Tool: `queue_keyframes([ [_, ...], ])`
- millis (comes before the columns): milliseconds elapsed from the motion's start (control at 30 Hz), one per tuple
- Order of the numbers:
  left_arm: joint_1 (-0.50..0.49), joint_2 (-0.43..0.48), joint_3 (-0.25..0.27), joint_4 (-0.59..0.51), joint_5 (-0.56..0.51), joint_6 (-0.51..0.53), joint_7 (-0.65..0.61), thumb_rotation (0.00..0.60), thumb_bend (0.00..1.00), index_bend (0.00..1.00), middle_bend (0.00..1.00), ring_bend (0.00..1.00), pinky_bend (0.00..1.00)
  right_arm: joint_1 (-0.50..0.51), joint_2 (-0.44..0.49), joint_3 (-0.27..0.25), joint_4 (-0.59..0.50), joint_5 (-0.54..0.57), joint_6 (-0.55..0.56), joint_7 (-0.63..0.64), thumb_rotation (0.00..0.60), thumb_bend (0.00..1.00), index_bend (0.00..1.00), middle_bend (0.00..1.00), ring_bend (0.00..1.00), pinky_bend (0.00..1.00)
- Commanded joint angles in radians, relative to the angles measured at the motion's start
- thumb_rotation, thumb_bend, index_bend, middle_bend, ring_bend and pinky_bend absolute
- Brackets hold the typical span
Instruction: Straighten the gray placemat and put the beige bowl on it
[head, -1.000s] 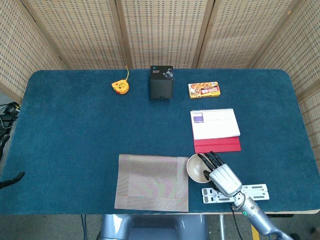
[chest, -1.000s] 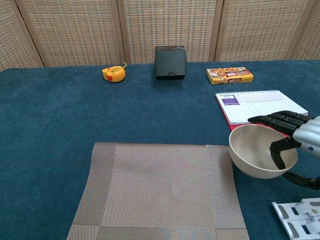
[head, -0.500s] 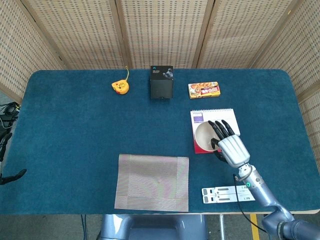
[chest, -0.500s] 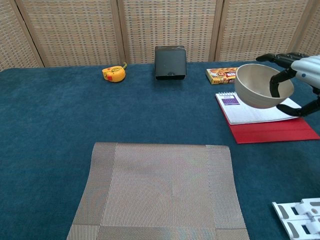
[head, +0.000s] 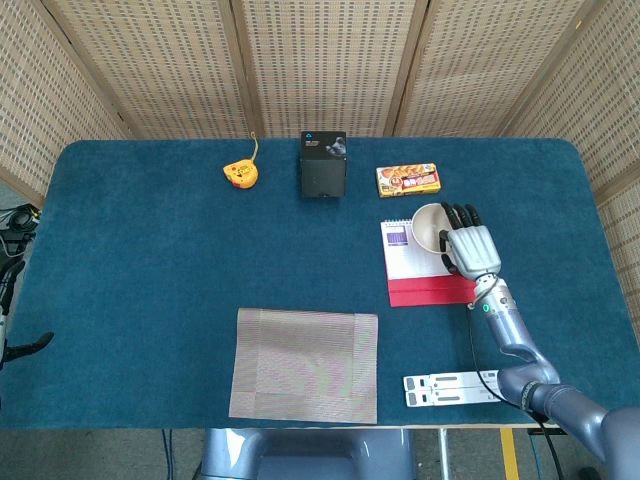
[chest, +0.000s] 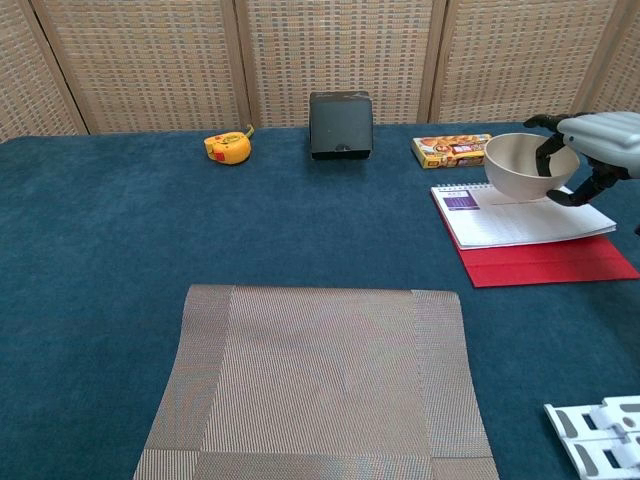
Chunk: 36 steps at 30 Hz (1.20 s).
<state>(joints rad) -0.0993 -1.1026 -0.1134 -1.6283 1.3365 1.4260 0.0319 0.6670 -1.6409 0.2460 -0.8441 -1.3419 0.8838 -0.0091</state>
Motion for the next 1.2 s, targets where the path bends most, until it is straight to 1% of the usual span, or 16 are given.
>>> queue_keyframes([
  [33, -0.003, -0.002, 0.000, 0.001, -0.003, -0.004, 0.004, 0.600, 0.00, 0.00, 0.00, 0.00, 0.00, 0.017, -0.035, -0.005, 0.057, 0.015, -0.024, 0.026, 0.600, 0.60, 0.68, 0.00, 0.00, 0.00],
  [67, -0.004, -0.003, 0.000, 0.001, -0.004, -0.006, 0.006, 0.600, 0.00, 0.00, 0.00, 0.00, 0.00, 0.020, -0.041, -0.008, 0.070, 0.015, -0.026, 0.028, 0.600, 0.54, 0.64, 0.00, 0.00, 0.00],
  [133, -0.004, -0.005, 0.002, 0.001, -0.006, -0.008, 0.010, 0.600, 0.00, 0.00, 0.00, 0.00, 0.00, 0.023, -0.045, -0.016, 0.083, 0.018, -0.041, 0.027, 0.600, 0.28, 0.41, 0.00, 0.00, 0.00],
  [167, -0.005, -0.005, 0.002, 0.000, -0.005, -0.007, 0.012, 0.600, 0.00, 0.00, 0.00, 0.00, 0.00, 0.023, -0.039, -0.018, 0.075, 0.021, -0.046, 0.024, 0.600, 0.12, 0.24, 0.00, 0.00, 0.00],
  [200, -0.004, -0.005, 0.002, -0.001, -0.005, -0.006, 0.014, 0.600, 0.00, 0.00, 0.00, 0.00, 0.00, 0.019, -0.026, -0.020, 0.055, 0.016, -0.029, 0.018, 0.600, 0.03, 0.10, 0.00, 0.00, 0.00],
  [267, -0.004, -0.005, 0.004, -0.002, -0.003, -0.005, 0.015, 0.600, 0.00, 0.00, 0.00, 0.00, 0.00, 0.007, -0.004, -0.029, 0.024, 0.001, 0.012, 0.000, 0.600, 0.00, 0.01, 0.00, 0.00, 0.00],
  [400, -0.004, -0.005, 0.005, -0.002, 0.004, -0.001, 0.009, 0.600, 0.00, 0.00, 0.00, 0.00, 0.00, -0.057, 0.085, -0.059, -0.110, -0.044, 0.136, -0.028, 0.600, 0.00, 0.00, 0.00, 0.00, 0.00],
  [467, -0.008, -0.009, 0.007, 0.005, 0.025, 0.004, 0.001, 0.600, 0.00, 0.00, 0.00, 0.00, 0.00, -0.110, 0.162, -0.082, -0.210, -0.068, 0.212, -0.038, 0.600, 0.00, 0.00, 0.00, 0.00, 0.00],
  [567, -0.014, -0.020, 0.013, 0.022, 0.070, 0.020, -0.028, 0.600, 0.00, 0.00, 0.00, 0.00, 0.00, -0.151, 0.227, -0.100, -0.288, -0.079, 0.258, -0.041, 0.600, 0.00, 0.00, 0.00, 0.00, 0.00],
  [633, -0.018, -0.025, 0.019, 0.033, 0.100, 0.027, -0.044, 0.600, 0.00, 0.00, 0.00, 0.00, 0.00, -0.172, 0.254, -0.108, -0.316, -0.087, 0.286, -0.036, 0.600, 0.00, 0.00, 0.00, 0.00, 0.00],
  [700, -0.030, -0.037, 0.031, 0.060, 0.165, 0.042, -0.061, 0.600, 0.00, 0.02, 0.00, 0.00, 0.00, -0.208, 0.292, -0.123, -0.350, -0.100, 0.331, -0.021, 0.600, 0.00, 0.00, 0.00, 0.00, 0.00],
  [733, -0.058, -0.046, 0.050, 0.076, 0.247, 0.035, -0.074, 0.600, 0.00, 0.04, 0.00, 0.00, 0.00, -0.241, 0.321, -0.143, -0.370, -0.115, 0.368, -0.028, 0.600, 0.00, 0.00, 0.00, 0.00, 0.00],
  [767, -0.075, -0.050, 0.063, 0.096, 0.294, 0.031, -0.090, 0.600, 0.00, 0.06, 0.00, 0.00, 0.00, -0.259, 0.339, -0.156, -0.389, -0.129, 0.393, -0.033, 0.600, 0.00, 0.00, 0.00, 0.00, 0.00],
  [933, -0.184, -0.102, 0.128, 0.212, 0.528, -0.002, -0.147, 0.600, 0.00, 0.18, 0.00, 0.00, 0.00, -0.342, 0.380, -0.190, -0.481, -0.156, 0.500, -0.046, 0.600, 0.00, 0.00, 0.00, 0.00, 0.00],
  [1133, -0.289, -0.188, 0.200, 0.308, 0.679, -0.099, -0.111, 0.600, 0.00, 0.27, 0.00, 0.00, 0.00, -0.416, 0.375, -0.206, -0.547, -0.178, 0.608, -0.088, 0.600, 0.00, 0.00, 0.00, 0.00, 0.00],
  [1200, -0.313, -0.223, 0.211, 0.339, 0.703, -0.115, -0.107, 0.600, 0.00, 0.31, 0.00, 0.00, 0.00, -0.433, 0.370, -0.210, -0.555, -0.182, 0.628, -0.096, 0.600, 0.00, 0.00, 0.00, 0.00, 0.00],
])
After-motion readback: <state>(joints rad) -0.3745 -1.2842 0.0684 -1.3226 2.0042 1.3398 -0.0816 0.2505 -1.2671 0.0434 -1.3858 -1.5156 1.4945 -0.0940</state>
